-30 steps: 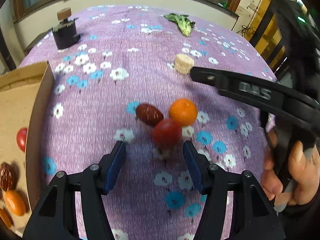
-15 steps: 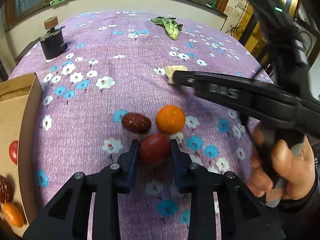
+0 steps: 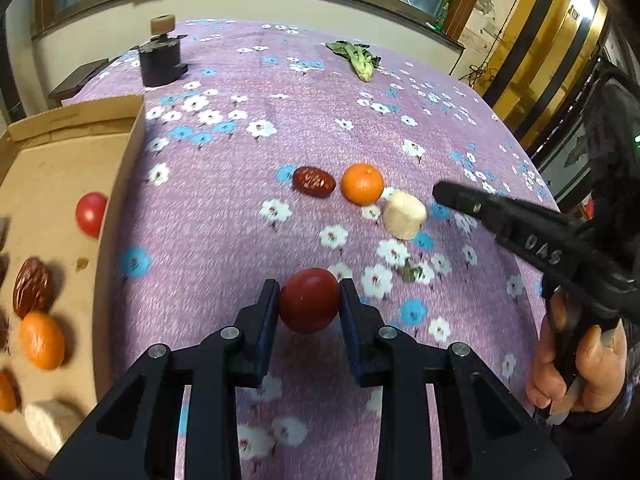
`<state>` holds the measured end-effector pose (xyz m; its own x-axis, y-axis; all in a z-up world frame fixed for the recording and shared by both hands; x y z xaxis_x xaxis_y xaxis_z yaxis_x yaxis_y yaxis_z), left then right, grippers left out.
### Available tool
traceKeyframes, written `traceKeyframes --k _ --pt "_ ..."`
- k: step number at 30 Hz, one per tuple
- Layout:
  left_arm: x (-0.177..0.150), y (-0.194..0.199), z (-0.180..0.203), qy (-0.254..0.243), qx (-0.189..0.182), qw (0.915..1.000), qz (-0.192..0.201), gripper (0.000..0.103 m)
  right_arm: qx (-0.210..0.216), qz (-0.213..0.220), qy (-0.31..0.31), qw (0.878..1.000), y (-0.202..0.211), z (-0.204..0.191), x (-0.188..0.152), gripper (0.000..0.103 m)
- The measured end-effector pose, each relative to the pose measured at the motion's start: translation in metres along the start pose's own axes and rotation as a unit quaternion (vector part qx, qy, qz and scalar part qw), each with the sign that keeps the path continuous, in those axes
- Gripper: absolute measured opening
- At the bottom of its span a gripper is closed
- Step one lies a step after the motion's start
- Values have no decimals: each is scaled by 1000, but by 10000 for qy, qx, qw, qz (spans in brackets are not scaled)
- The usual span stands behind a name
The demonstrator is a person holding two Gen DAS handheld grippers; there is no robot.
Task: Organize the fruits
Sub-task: 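Grasp a red tomato with the left tool while the right tool grasps a beige cake, then carry the red tomato and the beige cake over the cardboard tray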
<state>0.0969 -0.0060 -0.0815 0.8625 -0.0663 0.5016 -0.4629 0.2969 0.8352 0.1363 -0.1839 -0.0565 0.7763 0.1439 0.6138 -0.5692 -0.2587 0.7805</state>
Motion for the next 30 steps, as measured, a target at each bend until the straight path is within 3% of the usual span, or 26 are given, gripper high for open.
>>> traceKeyframes --k 6,7,12,16,30 --pt "-11 9 -2 69 -64 9999 43 27 210 -110 -150 9996 1 1 -19 43" --pt "-12 11 -3 68 -79 9999 42 27 104 -78 -94 9999 1 -2 -19 45" --pt "-12 18 1 30 -86 9999 111 27 32 -169 -9 9999 -19 -8 -10 44" --pt "-11 25 -1 33 -84 9998 190 27 -148 -331 101 9993 -37 -13 -12 32" --pt "-14 54 -14 84 134 9987 493 27 390 258 139 9988 27 -49 -15 31"
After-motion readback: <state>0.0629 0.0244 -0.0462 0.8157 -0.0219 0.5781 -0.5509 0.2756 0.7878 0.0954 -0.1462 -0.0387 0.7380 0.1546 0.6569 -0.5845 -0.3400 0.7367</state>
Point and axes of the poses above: each gripper's, at about its wrist camera, not at the fingertips, and y roughly against the way its jaws point, z to its right, x to its top, the point moved 1 cm from there along -y, roughly the way its jaws point, and after that the axes turned 2 degrees about -z, right-handed, at the moved point
